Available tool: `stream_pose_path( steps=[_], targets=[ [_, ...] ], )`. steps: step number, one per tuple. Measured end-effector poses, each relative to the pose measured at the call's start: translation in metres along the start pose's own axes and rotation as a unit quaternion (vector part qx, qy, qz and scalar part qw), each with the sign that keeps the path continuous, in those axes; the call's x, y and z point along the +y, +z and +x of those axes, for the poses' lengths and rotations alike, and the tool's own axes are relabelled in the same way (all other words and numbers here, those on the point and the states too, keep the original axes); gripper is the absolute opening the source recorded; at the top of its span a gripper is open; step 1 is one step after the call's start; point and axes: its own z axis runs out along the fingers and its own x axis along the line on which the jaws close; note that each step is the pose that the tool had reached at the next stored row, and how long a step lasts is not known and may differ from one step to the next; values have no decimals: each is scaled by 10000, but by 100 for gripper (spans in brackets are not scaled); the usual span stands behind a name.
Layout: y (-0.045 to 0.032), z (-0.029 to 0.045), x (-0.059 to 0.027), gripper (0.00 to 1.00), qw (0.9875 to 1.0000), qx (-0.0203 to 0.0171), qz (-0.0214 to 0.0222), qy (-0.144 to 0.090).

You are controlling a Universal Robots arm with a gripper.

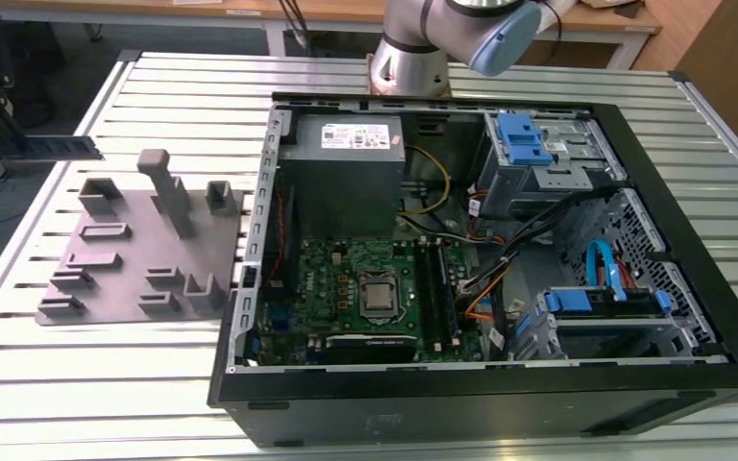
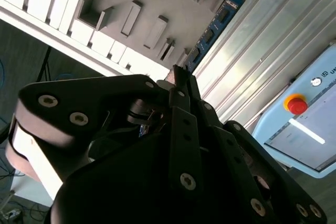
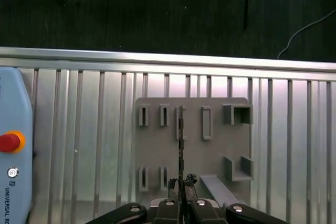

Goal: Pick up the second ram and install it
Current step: 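Pick up the second ram and move it above second insertion slot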

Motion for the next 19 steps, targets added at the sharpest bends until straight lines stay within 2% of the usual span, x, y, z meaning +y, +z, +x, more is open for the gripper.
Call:
stream_pose_path(
  steps=[5, 7, 13, 19],
  targets=[
    [-121, -7, 5, 14, 10000, -14, 0, -6],
    [-122, -7, 4, 14, 10000, -29, 1, -7],
    [-124, -6, -2, 14, 10000, -29, 0, -7],
    [-130, -2, -244, 14, 10000, -30, -2, -6]
  ],
)
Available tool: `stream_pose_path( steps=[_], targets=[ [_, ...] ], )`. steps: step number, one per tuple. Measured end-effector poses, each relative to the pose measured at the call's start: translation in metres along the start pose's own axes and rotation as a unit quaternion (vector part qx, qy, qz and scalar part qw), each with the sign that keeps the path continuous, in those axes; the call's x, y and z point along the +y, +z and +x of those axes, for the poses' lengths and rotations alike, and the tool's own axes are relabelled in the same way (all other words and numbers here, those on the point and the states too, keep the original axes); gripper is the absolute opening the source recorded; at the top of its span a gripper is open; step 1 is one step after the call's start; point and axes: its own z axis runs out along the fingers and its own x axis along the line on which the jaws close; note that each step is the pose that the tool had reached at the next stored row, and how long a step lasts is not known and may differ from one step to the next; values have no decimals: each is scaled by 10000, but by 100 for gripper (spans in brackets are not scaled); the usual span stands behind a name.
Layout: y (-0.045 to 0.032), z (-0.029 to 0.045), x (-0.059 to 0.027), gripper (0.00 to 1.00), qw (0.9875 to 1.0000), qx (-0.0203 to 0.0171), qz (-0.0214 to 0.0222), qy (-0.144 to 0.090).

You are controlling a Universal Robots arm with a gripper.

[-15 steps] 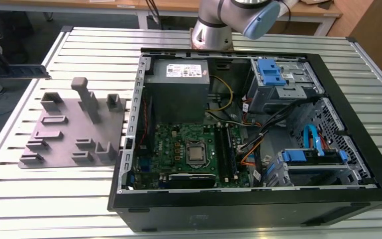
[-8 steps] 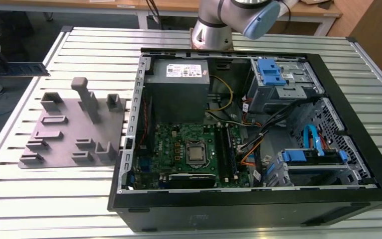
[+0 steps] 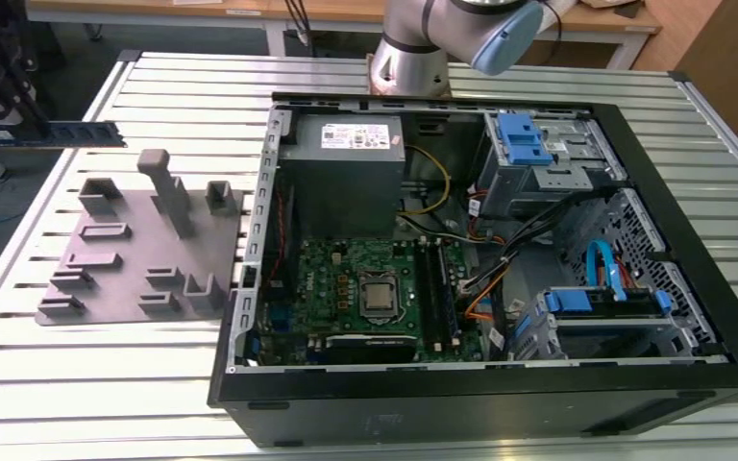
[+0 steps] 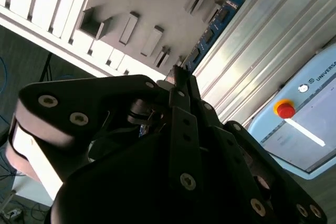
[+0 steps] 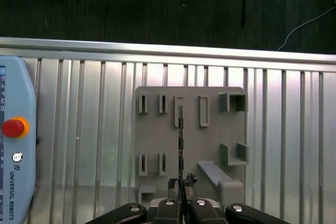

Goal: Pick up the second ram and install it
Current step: 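Pick up the second ram and move it above second insertion slot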

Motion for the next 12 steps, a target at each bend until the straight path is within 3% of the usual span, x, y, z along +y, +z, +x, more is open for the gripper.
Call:
stream_pose_path(
  steps=[12],
  targets=[
    [-10, 11, -546, 14, 10000, 0, -1, 0]
  ],
)
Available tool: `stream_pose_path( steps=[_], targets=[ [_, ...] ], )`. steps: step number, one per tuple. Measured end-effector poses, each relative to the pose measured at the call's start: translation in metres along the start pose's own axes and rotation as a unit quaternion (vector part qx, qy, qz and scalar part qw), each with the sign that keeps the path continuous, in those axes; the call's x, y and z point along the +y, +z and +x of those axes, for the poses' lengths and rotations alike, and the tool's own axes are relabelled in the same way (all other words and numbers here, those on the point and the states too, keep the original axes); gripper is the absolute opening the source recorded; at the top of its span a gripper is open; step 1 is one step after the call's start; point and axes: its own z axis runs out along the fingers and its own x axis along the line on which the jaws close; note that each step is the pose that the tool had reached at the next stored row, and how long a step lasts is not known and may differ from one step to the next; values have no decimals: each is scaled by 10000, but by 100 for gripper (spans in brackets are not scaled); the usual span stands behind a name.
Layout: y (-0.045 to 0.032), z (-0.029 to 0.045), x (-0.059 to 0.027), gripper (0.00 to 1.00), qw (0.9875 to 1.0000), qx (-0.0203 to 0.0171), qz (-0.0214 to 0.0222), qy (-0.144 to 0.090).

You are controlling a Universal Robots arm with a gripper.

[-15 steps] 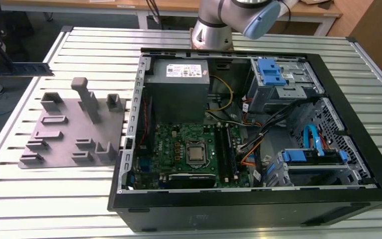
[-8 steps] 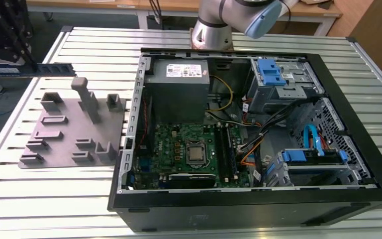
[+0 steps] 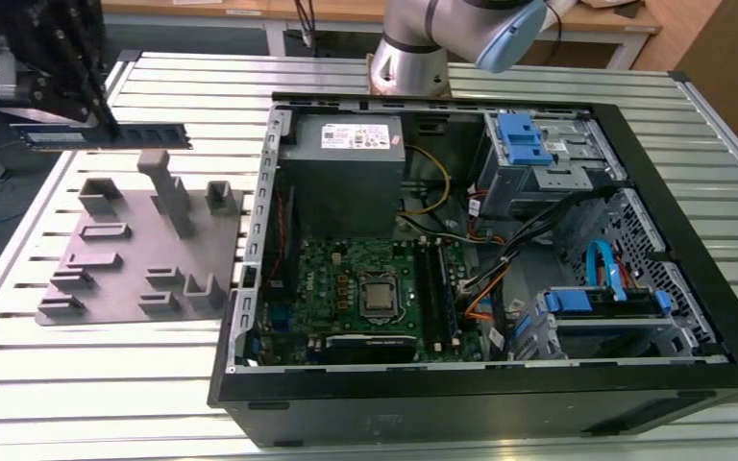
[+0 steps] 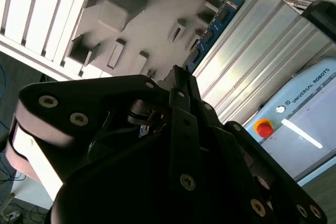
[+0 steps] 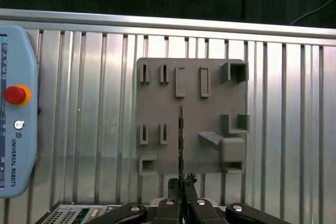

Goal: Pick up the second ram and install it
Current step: 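Pick up the second ram and move it above second insertion slot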

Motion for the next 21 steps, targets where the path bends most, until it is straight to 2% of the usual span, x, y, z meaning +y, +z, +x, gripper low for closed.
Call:
stream_pose_path(
  steps=[21],
  targets=[
    [-24, 19, -954, 14, 10000, 0, -5, 1]
  ],
)
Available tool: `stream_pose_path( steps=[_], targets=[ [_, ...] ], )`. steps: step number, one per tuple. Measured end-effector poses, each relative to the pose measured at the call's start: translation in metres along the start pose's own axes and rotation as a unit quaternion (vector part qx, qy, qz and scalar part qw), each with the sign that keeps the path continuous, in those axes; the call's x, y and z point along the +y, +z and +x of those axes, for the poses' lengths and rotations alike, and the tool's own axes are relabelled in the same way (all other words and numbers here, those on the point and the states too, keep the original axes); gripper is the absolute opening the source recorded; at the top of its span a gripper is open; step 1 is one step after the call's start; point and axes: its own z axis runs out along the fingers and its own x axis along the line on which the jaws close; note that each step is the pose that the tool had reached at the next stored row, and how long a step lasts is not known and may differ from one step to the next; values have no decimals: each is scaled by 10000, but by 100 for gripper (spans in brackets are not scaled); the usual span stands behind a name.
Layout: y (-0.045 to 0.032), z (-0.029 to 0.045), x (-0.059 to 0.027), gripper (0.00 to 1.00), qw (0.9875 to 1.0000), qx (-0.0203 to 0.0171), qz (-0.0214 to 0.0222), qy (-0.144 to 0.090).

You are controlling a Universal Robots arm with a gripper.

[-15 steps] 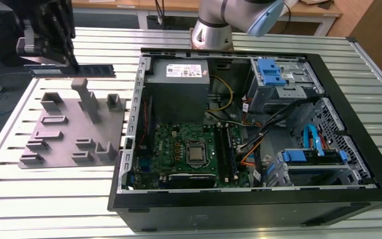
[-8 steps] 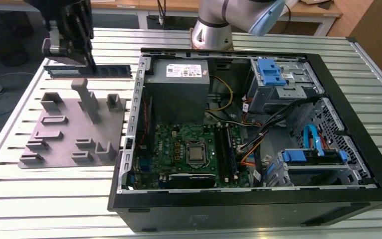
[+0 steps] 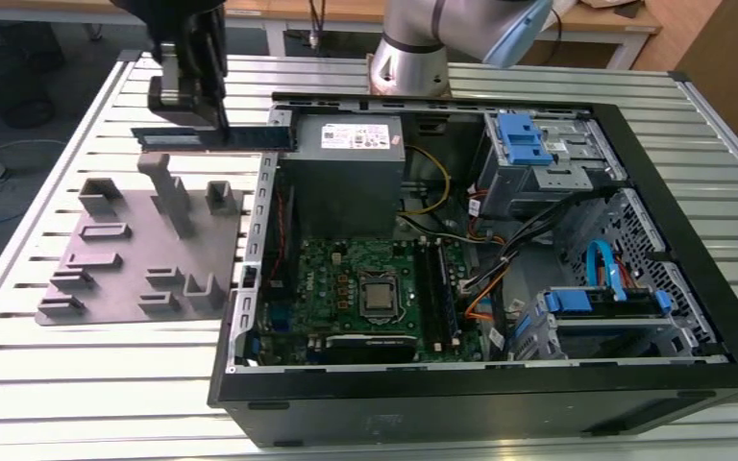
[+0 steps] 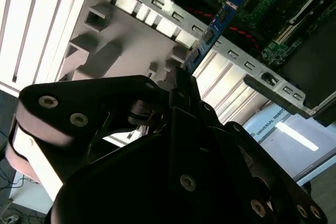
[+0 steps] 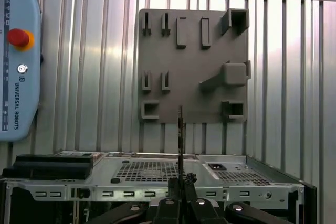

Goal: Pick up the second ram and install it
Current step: 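Pick up the second ram and move it above second insertion slot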

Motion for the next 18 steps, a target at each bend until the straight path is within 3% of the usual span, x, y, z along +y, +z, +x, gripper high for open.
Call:
stream_pose_path(
  steps=[18],
  targets=[
    [-25, 16, -818, 14, 10000, 0, -16, 1]
  ],
)
